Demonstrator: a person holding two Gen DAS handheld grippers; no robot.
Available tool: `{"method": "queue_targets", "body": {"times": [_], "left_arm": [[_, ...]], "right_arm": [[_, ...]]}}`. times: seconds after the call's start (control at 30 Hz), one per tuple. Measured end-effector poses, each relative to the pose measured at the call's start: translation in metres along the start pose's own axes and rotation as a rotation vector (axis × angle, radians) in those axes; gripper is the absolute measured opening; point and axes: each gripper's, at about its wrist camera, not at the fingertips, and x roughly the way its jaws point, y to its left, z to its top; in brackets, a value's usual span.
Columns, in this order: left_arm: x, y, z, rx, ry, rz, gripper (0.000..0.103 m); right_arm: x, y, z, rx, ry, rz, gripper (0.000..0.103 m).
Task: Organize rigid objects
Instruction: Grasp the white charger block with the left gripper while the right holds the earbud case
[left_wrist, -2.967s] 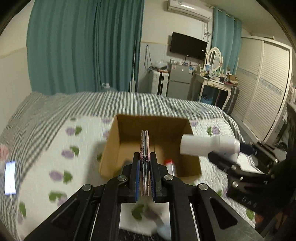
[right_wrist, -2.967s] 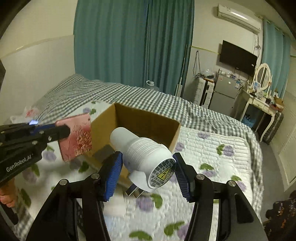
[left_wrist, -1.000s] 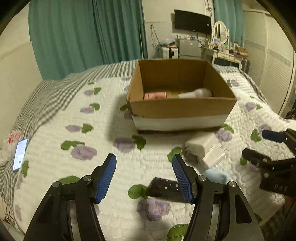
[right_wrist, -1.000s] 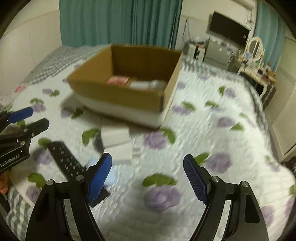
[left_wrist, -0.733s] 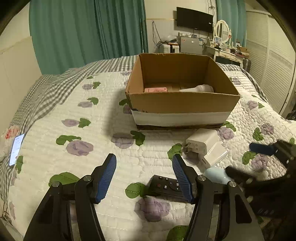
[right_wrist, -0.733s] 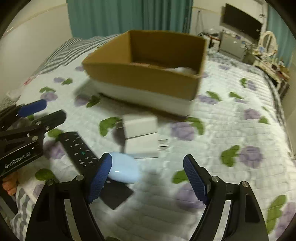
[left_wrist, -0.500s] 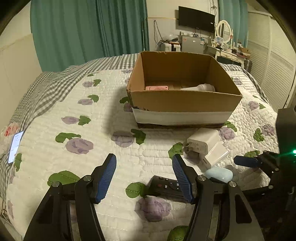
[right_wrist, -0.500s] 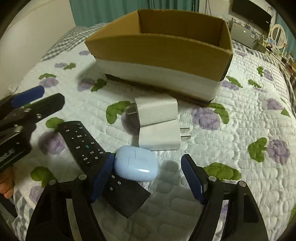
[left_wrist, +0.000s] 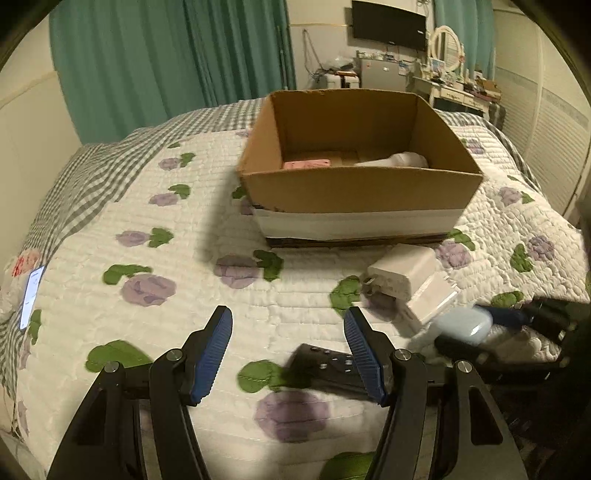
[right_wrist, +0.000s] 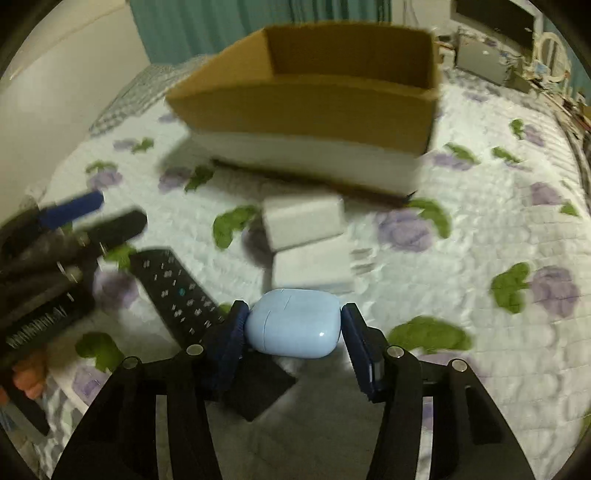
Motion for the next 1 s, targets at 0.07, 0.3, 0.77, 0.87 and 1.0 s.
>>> {"method": "queue_targets", "body": {"times": [0.07,0.3,0.77,0.87,1.0], "left_arm": [[0.002,-0.006,0.003,0.008,0.008,-0.018,0.066],[0.023,-0.042,0.016,0.046,0.053,-0.092,0.066],[0.074,-0.083,0.032,0.116,0.146,-0.173,0.066],[0.082,-0.084,0.039,0.111,0.144,-0.193,0.069],[0.097,-0.08,0.042,0.065,0.162,-0.226,0.071]], "right_arm": [[-0.008,-0.008,0.007,0.002,-0.027,-0.015,0.052],[-0.025,-0.037,0.032,-0.006,-0.102,-0.098,0.052],[-0.015,-0.083,0.043,0.073,-0.118,-0.056,0.052],[-0.012,-0.086,0.042,0.085,-0.112,-0.041,0.052],[-0.009,-0.089,0.041,0.096,-0.097,-0.033,0.052]]}}
